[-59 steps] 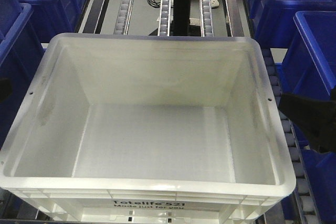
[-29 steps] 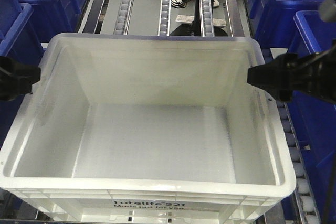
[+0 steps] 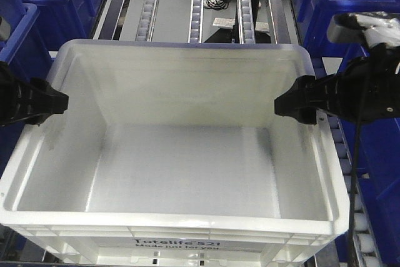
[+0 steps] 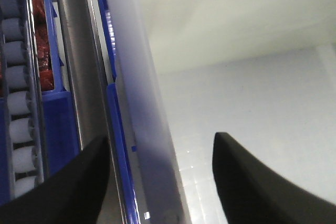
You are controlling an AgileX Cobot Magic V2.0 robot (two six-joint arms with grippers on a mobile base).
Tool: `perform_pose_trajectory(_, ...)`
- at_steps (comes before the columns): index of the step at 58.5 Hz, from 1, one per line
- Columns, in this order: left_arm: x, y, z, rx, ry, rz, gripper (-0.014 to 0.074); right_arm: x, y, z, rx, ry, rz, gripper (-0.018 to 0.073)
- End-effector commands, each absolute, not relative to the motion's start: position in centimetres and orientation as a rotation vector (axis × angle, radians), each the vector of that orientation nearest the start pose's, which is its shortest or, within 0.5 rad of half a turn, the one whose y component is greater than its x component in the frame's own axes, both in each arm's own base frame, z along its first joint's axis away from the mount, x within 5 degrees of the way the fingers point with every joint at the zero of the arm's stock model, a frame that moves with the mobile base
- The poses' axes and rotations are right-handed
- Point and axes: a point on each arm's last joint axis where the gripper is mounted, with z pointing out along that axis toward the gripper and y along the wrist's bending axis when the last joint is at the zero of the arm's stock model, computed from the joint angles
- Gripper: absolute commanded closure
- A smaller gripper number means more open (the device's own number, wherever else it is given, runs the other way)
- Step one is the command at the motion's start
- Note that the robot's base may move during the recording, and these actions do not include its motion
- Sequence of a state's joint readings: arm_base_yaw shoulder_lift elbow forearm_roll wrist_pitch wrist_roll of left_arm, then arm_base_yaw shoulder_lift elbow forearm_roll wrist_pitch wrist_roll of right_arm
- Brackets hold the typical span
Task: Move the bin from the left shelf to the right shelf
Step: 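Close both grippers on the white tote's opposite side rims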
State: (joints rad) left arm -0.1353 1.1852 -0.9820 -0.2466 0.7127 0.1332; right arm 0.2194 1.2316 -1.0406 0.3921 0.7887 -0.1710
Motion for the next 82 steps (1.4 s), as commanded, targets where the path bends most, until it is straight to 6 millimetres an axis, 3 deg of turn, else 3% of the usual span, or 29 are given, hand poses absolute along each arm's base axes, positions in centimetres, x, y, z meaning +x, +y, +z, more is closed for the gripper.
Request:
perform_pose_trajectory(1,24.4,-4.9,34.0,0.144,2.303,-0.298,0.0174,24.4,7.9,34.5,-0.237,2.353,0.489,-0.0076)
perform_pose_trajectory(41,25.6,-5.2,31.9,0.142,2.412,-0.312,0.0174,26.3,8.4,31.5,-0.239,2.496,0.492,-0.0034)
perform_pose_trajectory(82,25.6,-5.2,31.9,0.144,2.411,-0.310,0.0183,26.5,8.5,31.2,-0.242,2.509,0.492,-0.0015)
